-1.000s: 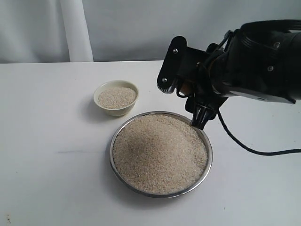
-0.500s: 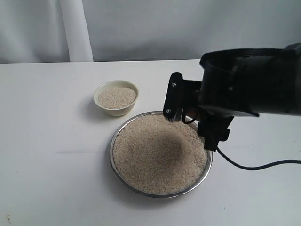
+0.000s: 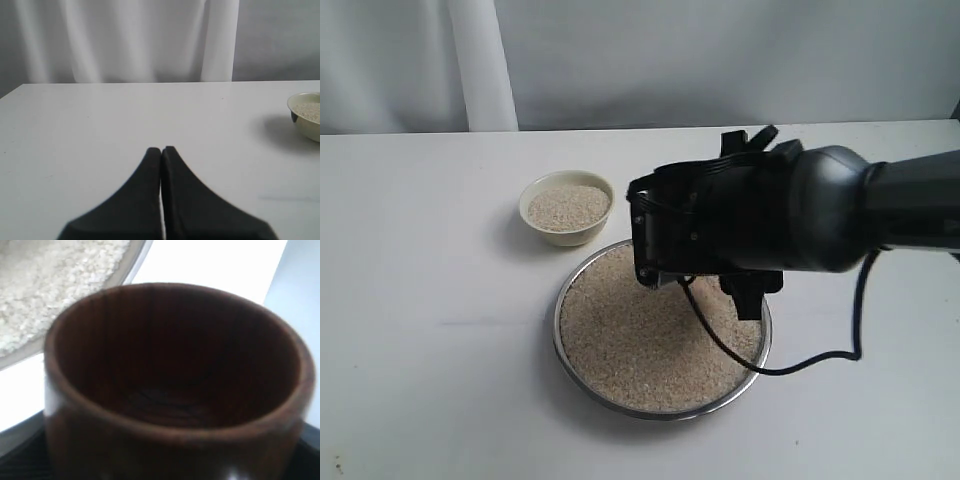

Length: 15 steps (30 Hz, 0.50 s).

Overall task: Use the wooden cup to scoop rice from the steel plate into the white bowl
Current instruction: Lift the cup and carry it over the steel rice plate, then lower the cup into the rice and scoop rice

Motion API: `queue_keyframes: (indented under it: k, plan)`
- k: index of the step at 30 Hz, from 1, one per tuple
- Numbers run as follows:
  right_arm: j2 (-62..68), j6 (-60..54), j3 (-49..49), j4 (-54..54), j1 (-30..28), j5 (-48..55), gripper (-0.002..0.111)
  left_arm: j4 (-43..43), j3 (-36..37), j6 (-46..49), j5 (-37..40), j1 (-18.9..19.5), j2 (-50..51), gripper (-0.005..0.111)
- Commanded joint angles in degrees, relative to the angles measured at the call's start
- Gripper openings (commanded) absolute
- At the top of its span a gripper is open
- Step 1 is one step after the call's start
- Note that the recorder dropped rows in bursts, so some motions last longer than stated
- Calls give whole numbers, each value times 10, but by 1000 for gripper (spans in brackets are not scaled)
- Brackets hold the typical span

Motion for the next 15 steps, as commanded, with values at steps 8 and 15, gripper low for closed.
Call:
queue_keyframes:
  k: [8,15]
  plan:
    - [88,-96,-75,-16,35,97,0,0,1,-2,-3,-1,-1,0]
    - [93,-99,-75,39,35,97,0,0,1,-2,-3,-1,-1,0]
